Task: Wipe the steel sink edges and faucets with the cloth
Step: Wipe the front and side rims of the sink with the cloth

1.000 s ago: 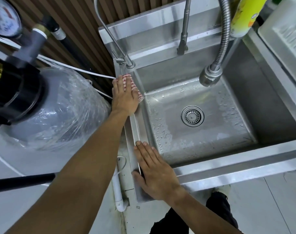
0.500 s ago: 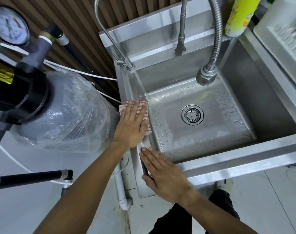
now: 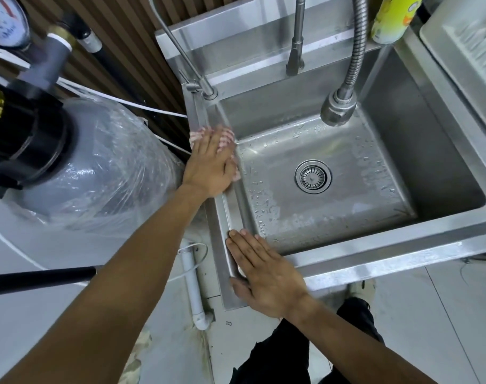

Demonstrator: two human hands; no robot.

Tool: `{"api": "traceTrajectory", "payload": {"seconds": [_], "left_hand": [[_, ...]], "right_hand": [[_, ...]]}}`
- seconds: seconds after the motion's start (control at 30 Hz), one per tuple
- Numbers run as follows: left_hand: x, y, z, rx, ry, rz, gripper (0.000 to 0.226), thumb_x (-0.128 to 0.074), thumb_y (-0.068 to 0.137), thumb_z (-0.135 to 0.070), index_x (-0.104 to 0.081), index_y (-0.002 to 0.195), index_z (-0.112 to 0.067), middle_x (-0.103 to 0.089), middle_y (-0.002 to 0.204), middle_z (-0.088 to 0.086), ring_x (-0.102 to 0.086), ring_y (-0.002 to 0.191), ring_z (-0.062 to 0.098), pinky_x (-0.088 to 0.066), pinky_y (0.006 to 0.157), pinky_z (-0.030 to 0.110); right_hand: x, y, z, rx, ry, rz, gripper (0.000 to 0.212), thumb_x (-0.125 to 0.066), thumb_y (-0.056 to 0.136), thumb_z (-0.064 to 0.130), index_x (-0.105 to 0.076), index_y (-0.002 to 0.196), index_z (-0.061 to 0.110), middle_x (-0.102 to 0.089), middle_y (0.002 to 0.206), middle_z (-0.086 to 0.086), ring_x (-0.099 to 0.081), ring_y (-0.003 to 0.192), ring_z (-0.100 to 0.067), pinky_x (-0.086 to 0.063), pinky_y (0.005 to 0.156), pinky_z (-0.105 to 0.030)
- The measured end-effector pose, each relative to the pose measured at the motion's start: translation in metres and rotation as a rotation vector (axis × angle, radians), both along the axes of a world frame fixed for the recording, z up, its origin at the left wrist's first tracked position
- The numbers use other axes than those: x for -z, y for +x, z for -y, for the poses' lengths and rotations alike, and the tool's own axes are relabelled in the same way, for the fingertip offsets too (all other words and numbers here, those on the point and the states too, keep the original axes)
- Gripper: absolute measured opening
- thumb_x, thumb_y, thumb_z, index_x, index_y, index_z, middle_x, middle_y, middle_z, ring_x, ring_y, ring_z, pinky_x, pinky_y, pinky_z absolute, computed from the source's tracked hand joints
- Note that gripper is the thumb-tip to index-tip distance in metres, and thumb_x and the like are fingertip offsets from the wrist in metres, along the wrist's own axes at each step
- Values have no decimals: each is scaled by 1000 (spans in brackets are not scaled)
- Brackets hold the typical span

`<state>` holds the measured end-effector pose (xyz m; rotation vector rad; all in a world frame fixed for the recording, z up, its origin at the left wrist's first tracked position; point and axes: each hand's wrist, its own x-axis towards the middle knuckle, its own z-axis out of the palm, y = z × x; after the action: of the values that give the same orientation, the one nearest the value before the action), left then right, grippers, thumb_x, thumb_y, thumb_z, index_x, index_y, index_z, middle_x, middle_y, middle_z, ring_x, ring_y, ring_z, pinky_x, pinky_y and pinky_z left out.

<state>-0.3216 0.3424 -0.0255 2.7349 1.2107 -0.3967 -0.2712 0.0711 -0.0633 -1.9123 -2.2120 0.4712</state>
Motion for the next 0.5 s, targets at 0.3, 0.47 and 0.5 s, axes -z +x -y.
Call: {"api": "traceTrajectory", "payload": {"seconds": [0.3,0.47,0.5], "left_hand": [[-17,-8,27,218,-58,-208,65,-10,101,-50,-45,149,-23,-12,171,12,5,159,31,-2,129,49],[-21,55,-58,232,135,-486,61,-21,105,-44,-42,154,-15,-26,167,13,-8,157,36,-4,128,48],[-19,65,-67,243,145,-567,61,-21,104,-44,-44,153,-15,-31,165,13,-13,156,36,-5,127,48]], "right_hand": [[-1,1,3,-5,22,1,72,-30,108,52,-17,162,7,-11,171,-10,-6,159,-23,-9,125,-41],[0,2,1,-15,11,-54,72,-26,108,52,-13,163,7,-7,172,-9,-1,159,-22,-7,125,-41],[1,2,1,-13,7,-61,73,-26,107,52,-13,163,7,-7,172,-9,-1,159,-21,-7,126,-41]]}}
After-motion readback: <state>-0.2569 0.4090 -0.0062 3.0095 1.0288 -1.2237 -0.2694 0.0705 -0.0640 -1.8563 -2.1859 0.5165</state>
